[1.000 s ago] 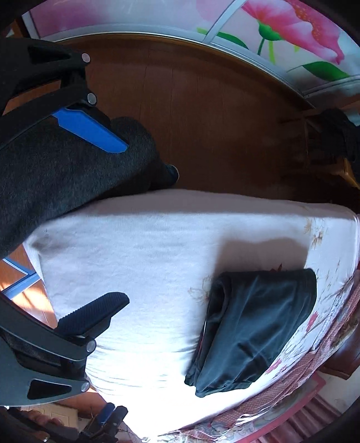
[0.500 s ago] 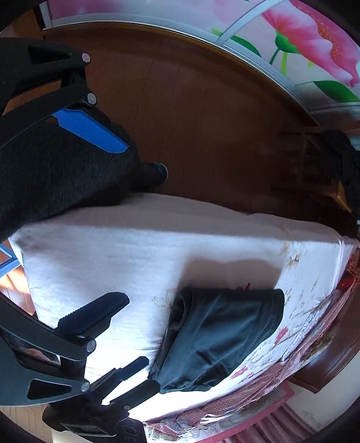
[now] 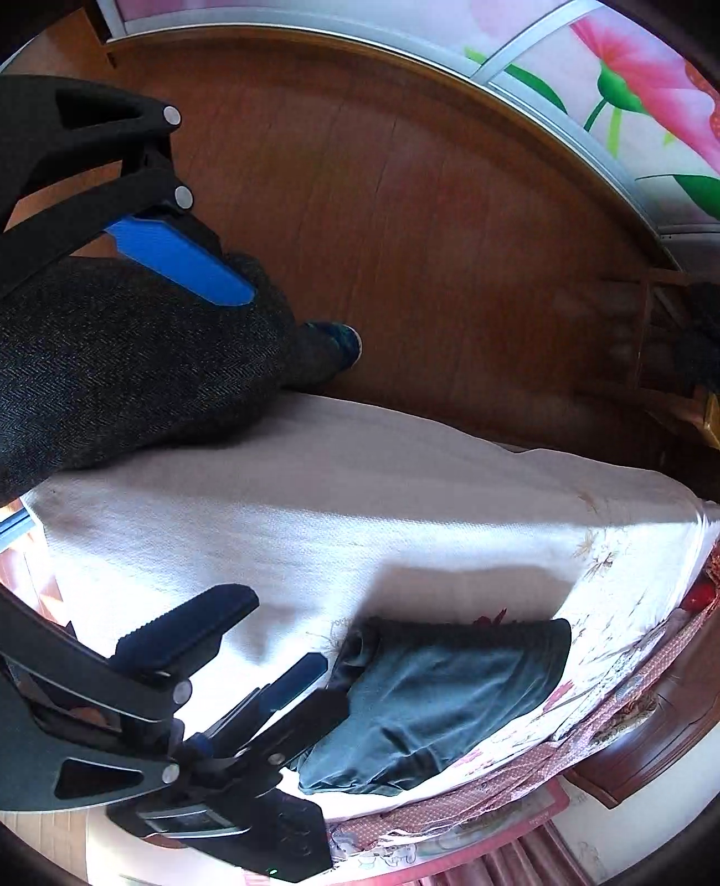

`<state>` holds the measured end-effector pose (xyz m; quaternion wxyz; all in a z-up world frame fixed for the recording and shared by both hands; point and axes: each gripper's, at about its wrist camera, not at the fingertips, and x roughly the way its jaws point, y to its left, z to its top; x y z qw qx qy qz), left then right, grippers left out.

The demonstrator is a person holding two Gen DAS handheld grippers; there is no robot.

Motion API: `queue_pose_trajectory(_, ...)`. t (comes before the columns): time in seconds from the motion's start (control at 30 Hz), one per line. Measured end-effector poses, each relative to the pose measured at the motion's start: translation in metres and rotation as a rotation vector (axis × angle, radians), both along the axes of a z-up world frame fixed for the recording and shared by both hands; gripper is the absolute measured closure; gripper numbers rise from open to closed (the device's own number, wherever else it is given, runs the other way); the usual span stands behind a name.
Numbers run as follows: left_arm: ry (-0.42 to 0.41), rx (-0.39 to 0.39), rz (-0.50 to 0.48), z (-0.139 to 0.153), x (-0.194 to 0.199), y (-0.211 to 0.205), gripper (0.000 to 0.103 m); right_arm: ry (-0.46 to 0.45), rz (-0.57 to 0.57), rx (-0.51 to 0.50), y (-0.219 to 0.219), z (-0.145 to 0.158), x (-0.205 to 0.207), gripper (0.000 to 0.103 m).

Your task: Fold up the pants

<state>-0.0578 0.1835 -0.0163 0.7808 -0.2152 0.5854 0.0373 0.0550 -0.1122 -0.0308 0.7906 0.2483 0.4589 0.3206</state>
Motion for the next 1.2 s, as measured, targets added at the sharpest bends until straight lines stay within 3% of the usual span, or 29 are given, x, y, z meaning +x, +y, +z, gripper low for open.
queue_pose_trajectory(0.07, 0.000, -0.003, 0.002, 0.001, 0.002, 0.000, 0.002, -0.034, -0.053, 0.068, -0.008, 0.013, 0.006, 0.011)
queue_pose_trajectory(0.17, -0.008, 0.011, -0.009, 0.005, 0.003, -0.002, 0.002, -0.082, -0.087, 0.075, -0.003, 0.020, 0.031, 0.011)
queue_pose_trajectory(0.23, -0.016, 0.016, -0.015, 0.008, 0.005, -0.004, 0.002, 0.058, -0.023, 0.111, 0.015, -0.009, 0.051, 0.007)
queue_pose_trajectory(0.27, -0.019, 0.019, -0.012, 0.009, 0.005, -0.003, 0.002, 0.117, 0.008, 0.082, 0.025, -0.024, 0.053, 0.006)
queue_pose_trajectory(0.33, -0.027, 0.016, -0.004, 0.012, 0.004, -0.002, 0.002, 0.036, 0.070, 0.021, 0.033, -0.017, 0.041, 0.006)
queue_pose_trajectory(0.43, -0.061, 0.030, -0.008, 0.020, 0.001, -0.004, 0.002, 0.095, 0.096, 0.174, 0.007, 0.000, 0.017, 0.006)
queue_pose_trajectory(0.57, -0.125, 0.133, -0.077, 0.029, 0.003, -0.033, 0.002, 0.062, -0.091, 0.031, -0.056, 0.025, -0.032, 0.004)
queue_pose_trajectory(0.63, -0.169, 0.203, -0.140, 0.032, 0.003, -0.060, 0.002, 0.066, -0.232, -0.178, -0.084, 0.029, -0.055, 0.004)
queue_pose_trajectory(0.77, -0.287, 0.385, -0.211, 0.036, -0.004, -0.120, 0.002, -0.053, -0.449, -0.533, -0.113, 0.041, -0.096, 0.004)
queue_pose_trajectory(0.9, -0.366, 0.439, -0.128, 0.033, -0.007, -0.146, 0.002, -0.160, -0.519, -0.637, -0.121, 0.049, -0.106, 0.004)
queue_pose_trajectory(1.0, -0.456, 0.454, -0.047, 0.034, -0.010, -0.152, 0.002, -0.263, -0.497, -0.716, -0.110, 0.048, -0.108, 0.004)
queue_pose_trajectory(1.07, -0.524, 0.508, -0.024, 0.033, -0.016, -0.155, 0.002, -0.270, -0.483, -0.724, -0.105, 0.043, -0.109, 0.004)
queue_pose_trajectory(1.2, -0.520, 0.555, -0.042, 0.024, -0.026, -0.157, 0.002, -0.249, -0.458, -0.719, -0.103, 0.036, -0.106, 0.004)
